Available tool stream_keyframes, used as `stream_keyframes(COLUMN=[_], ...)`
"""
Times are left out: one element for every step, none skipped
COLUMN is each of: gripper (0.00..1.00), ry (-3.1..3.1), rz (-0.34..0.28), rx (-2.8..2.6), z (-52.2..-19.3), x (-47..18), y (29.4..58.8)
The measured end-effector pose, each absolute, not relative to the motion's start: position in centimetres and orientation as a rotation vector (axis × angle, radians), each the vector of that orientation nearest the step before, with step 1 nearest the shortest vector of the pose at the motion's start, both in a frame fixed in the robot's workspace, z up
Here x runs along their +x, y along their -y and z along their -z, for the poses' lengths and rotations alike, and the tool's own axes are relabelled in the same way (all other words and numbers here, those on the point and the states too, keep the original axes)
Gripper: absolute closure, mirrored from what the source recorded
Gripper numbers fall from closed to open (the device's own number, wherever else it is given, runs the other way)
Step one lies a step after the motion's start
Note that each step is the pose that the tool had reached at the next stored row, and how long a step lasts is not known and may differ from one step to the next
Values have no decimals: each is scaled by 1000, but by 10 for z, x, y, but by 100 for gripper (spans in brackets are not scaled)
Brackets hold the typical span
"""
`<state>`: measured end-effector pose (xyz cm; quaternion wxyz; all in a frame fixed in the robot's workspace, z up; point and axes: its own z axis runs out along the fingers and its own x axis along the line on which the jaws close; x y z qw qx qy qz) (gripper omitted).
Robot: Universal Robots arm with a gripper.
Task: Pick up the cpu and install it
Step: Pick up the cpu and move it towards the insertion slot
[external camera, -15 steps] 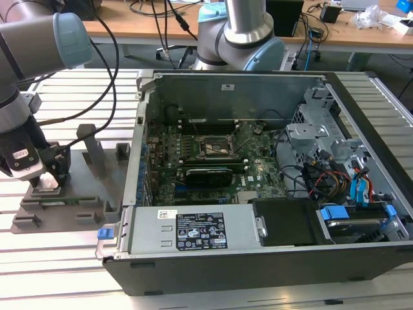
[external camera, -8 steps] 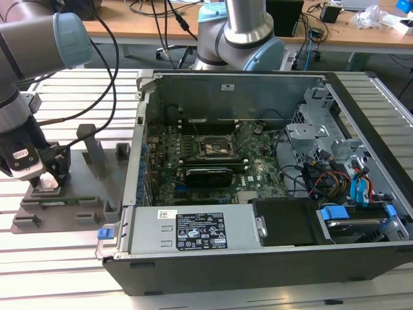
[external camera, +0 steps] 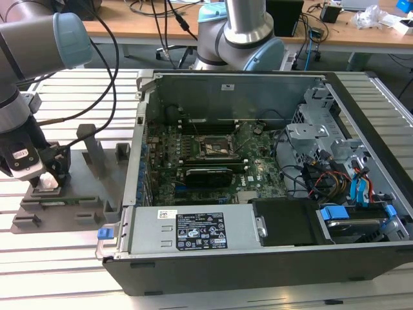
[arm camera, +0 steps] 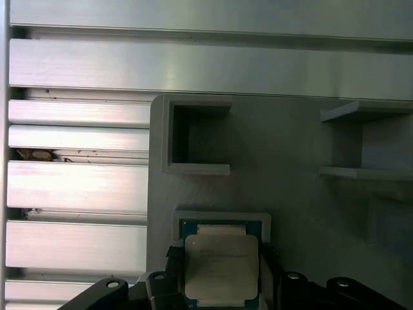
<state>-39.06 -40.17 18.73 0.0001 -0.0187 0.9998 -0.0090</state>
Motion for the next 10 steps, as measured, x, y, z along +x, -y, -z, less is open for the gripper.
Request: stream_keyframes(gripper=[45,45,45,45,45,45,45,45,45,45], ry=[-3141,-3141,-3141,-3141,-3141,-3141,-3141,-3141,-3141,-3141], rz=[28,28,28,28,28,28,28,28,28,28], rx=[-59,-59,-59,-59,-59,-59,-59,-59,-59,-59], z=[-187,-187,-187,-189,-189,-190,-191,-192,-192,-193], x=[-391,-391,-391,-391,-391,-391,-391,-391,-391,-391], y=[402,402,402,402,402,402,402,402,402,402])
